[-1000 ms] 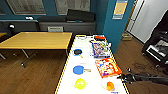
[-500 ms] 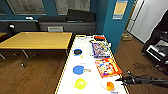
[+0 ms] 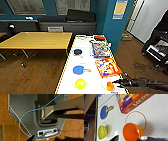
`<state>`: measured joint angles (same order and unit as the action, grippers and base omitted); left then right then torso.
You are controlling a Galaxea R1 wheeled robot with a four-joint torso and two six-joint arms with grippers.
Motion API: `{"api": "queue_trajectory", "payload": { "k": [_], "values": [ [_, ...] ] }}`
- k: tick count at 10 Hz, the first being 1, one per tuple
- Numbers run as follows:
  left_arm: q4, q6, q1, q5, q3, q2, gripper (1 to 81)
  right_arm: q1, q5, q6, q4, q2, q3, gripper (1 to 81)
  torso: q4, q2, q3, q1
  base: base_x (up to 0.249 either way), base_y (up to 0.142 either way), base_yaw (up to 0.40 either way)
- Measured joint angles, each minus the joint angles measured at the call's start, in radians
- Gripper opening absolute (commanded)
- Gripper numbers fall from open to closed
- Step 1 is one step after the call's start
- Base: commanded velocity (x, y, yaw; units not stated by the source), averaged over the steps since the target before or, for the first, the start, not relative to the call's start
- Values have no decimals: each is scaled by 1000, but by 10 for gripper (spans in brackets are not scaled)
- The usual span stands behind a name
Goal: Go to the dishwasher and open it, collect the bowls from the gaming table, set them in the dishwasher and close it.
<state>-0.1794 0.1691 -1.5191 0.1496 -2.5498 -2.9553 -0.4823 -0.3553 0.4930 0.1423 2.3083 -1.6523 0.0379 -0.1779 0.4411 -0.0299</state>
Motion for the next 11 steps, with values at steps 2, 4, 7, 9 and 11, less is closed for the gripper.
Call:
{"api": "queue_trajectory", "payload": {
  "k": [2, 4, 7, 9, 11],
  "values": [
    [0, 0, 0, 2, 0, 0, 811, 5, -1, 10, 0, 11, -34, 811, 0, 0, 0, 0, 0, 0, 0],
    [0, 0, 0, 2, 0, 0, 811, 3, -5, 35, 2, 29, -80, 811, 0, 0, 0, 0, 0, 0, 0],
    [0, 0, 0, 3, 0, 0, 811, 10, -57, 127, 3, 49, -165, 811, 0, 0, 0, 0, 0, 0, 0],
    [0, 0, 0, 3, 0, 0, 811, 45, -108, 151, 3, 55, -185, 811, 0, 0, 0, 0, 0, 0, 0],
    [0, 0, 0, 3, 0, 0, 811, 56, -115, 153, 2, 66, -187, 811, 0, 0, 0, 0, 0, 0, 0]
  ]
}}
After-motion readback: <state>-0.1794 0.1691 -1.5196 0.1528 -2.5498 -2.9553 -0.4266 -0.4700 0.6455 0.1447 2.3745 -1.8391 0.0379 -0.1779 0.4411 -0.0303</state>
